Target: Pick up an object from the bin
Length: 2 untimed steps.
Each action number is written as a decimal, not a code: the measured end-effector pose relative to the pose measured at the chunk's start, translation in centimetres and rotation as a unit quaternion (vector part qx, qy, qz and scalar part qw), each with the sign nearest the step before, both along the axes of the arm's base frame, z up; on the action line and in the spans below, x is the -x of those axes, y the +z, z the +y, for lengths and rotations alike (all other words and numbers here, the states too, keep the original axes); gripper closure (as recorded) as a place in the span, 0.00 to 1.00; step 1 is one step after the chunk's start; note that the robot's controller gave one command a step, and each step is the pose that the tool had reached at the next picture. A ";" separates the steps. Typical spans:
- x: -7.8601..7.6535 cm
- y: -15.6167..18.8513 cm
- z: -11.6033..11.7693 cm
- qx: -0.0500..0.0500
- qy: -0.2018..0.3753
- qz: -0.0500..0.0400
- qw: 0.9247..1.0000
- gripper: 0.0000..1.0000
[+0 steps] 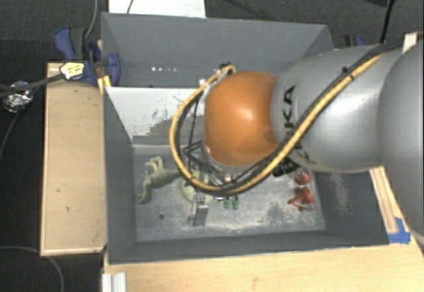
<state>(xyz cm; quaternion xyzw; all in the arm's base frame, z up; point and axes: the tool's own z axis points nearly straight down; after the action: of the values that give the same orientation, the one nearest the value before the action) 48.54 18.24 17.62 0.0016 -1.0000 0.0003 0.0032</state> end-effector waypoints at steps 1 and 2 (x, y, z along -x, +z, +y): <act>-0.2 0.4 -0.1 -0.001 -0.003 -0.004 1.000 0.00; -1.4 2.9 0.6 0.000 0.007 -0.001 1.000 0.00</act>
Offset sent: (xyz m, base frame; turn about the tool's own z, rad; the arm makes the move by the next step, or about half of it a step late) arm 0.0189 0.0096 0.0399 -0.0248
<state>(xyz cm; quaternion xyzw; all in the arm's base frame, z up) 49.94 18.83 20.49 0.0087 -1.0000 0.0001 0.0020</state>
